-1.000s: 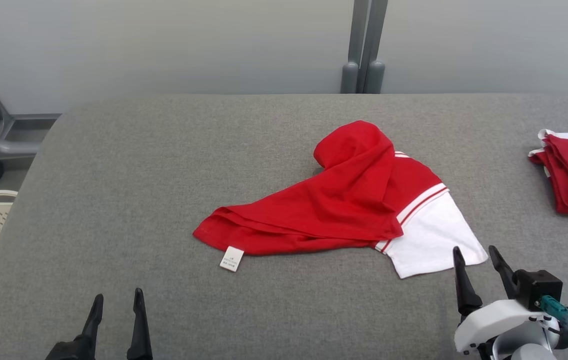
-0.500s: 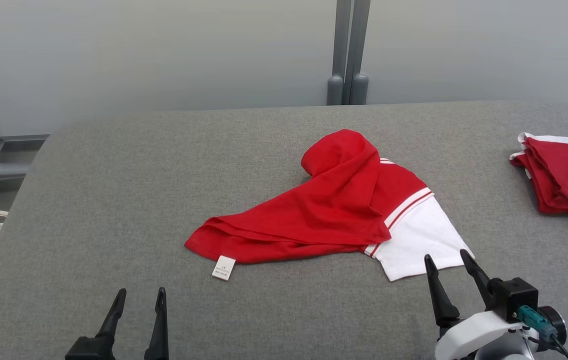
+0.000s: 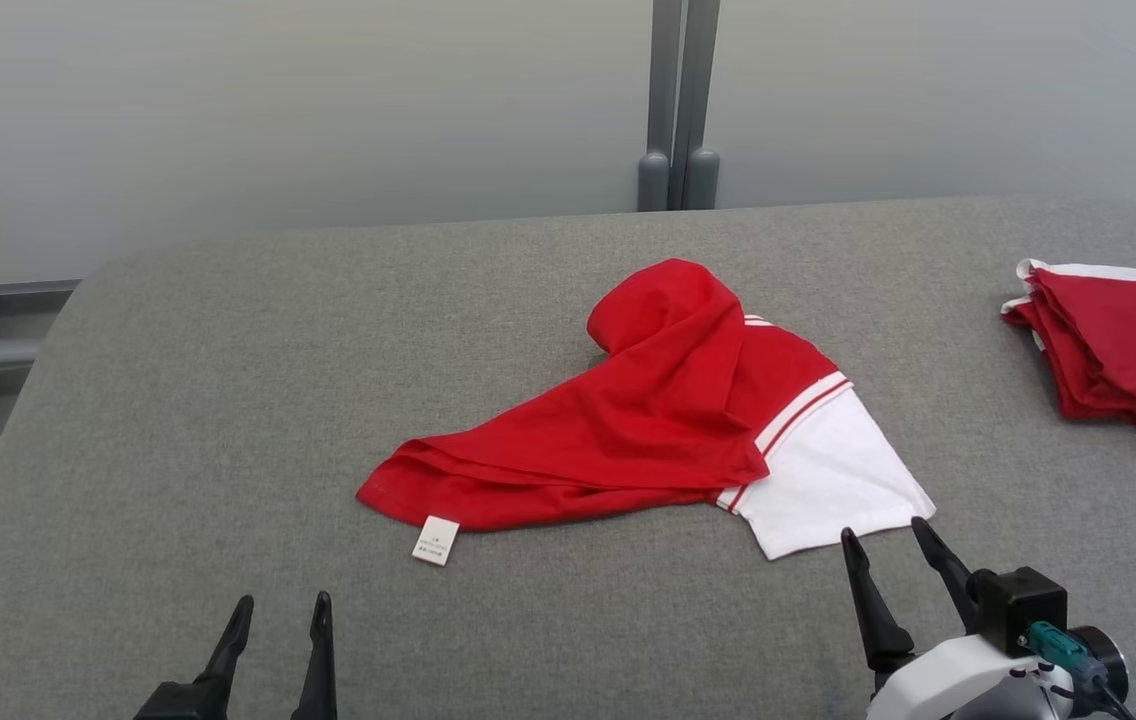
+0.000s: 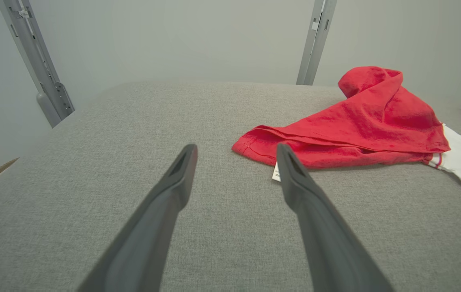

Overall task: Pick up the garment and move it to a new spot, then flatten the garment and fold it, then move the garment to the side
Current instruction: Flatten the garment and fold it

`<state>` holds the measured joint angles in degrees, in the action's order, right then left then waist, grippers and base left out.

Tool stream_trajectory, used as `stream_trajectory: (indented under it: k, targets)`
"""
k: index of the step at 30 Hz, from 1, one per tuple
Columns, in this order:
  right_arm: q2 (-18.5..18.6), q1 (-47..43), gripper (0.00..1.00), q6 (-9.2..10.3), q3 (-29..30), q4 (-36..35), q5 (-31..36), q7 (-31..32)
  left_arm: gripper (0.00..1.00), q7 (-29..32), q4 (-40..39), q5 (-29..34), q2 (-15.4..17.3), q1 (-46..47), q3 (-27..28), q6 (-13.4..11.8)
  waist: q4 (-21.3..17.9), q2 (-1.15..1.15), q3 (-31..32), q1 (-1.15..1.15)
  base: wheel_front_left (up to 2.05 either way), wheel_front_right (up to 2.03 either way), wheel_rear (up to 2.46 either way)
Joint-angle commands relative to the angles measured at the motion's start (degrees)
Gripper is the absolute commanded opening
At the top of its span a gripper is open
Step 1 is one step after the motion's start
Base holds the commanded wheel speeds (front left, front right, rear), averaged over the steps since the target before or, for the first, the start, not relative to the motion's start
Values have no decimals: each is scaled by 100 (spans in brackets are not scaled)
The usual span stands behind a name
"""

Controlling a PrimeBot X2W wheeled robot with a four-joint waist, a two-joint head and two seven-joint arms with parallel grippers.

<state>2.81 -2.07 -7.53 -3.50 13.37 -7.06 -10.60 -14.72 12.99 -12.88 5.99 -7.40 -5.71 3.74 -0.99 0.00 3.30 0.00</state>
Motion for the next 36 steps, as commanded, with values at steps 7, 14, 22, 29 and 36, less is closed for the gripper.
stream_trajectory:
  k: [7, 14, 22, 29, 36]
  targets:
    - [16, 2, 100, 9, 22, 0, 53, 0, 100, -28, 101, -66, 11, 88, -17, -37, -4, 0, -37, 0, 0, 0, 0]
    - [16, 28, 100, 9, 28, 6, 50, 29, 100, -23, 138, -91, 22, 112, -68, -43, -3, 0, -93, 0, 0, 0, 0]
    - [16, 284, 100, 9, 300, 85, 255, 503, 100, 233, 291, -66, 132, 533, -212, 58, -38, 0, -362, 0, 0, 0, 0]
    - [14, 976, 100, 9, 574, 145, 605, 1486, 100, 1078, 687, -7, 420, 1790, -489, 226, -129, 0, -1086, 0, 0, 0, 0]
    - [14, 1453, 100, 9, 624, 112, 806, 1997, 100, 1638, 1121, -8, 600, 2611, -661, 286, -293, 0, -1568, 0, 0, 0, 0]
